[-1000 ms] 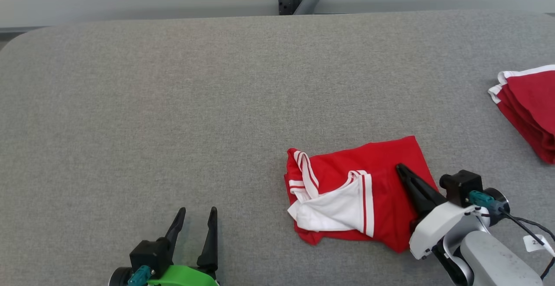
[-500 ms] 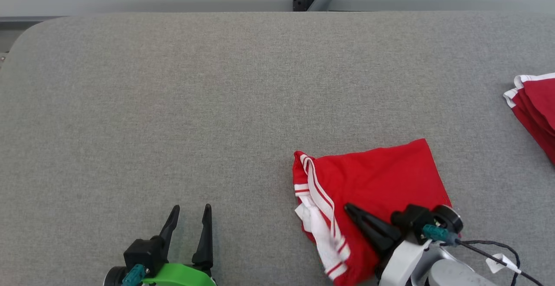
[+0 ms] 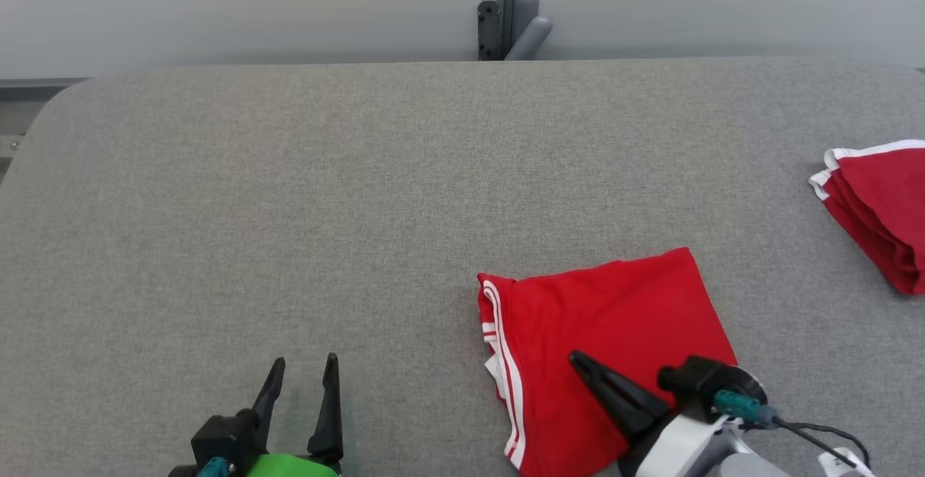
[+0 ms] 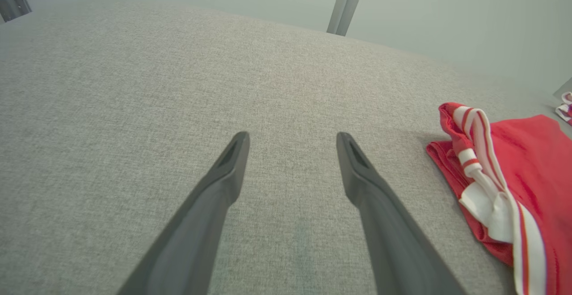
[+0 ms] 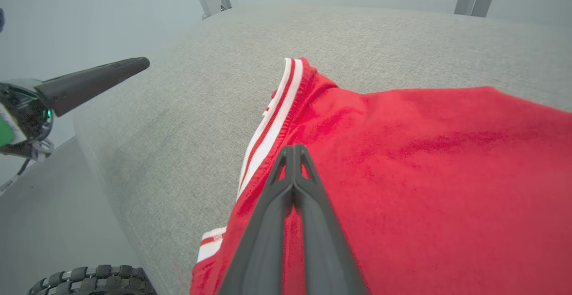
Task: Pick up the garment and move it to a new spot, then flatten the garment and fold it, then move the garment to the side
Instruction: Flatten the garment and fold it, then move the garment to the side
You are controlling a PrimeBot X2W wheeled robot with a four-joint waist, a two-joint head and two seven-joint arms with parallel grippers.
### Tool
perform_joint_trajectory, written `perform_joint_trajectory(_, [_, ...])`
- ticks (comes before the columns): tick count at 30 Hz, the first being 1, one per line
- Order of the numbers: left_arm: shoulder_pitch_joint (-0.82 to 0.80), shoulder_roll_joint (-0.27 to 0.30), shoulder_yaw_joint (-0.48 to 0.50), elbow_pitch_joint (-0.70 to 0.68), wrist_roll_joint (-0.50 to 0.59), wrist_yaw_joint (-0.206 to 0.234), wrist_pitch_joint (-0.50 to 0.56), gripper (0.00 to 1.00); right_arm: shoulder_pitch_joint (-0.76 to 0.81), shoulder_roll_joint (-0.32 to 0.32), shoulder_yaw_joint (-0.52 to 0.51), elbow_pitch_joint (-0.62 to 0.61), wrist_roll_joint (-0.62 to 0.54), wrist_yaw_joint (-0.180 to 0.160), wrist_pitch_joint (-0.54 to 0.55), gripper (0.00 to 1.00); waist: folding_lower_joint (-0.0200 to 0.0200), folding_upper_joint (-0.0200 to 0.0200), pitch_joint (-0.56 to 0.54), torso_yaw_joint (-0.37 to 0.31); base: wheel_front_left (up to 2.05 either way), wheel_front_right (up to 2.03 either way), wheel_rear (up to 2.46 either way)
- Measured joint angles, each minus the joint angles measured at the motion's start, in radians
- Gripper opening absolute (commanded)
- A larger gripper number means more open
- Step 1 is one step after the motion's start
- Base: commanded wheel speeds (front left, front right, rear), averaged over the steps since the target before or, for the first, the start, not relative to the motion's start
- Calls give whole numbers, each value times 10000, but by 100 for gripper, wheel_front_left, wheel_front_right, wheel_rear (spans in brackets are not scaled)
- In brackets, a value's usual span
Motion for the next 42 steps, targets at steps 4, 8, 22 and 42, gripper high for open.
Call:
perform_joint_trajectory(4, [272,0,257,-182,-98,23,2,100,1031,136,-2184,-706,-416,0,0,0,0,0,-335,-70,0,0,0])
perform_joint_trajectory(8, [597,0,527,-512,-259,94,0,100,2507,447,-4752,-1457,-1181,0,0,85,0,0,-734,-207,0,0,0])
perform_joint_trajectory(22, [758,2,942,-685,-69,-148,0,100,3815,1337,-8798,-1440,-2403,0,0,100,0,0,-1141,-319,0,0,0])
perform_joint_trajectory(42, [689,2,604,-909,-56,-215,0,100,1741,359,-7164,-2002,-568,2,4939,100,0,0,-522,-234,0,0,0])
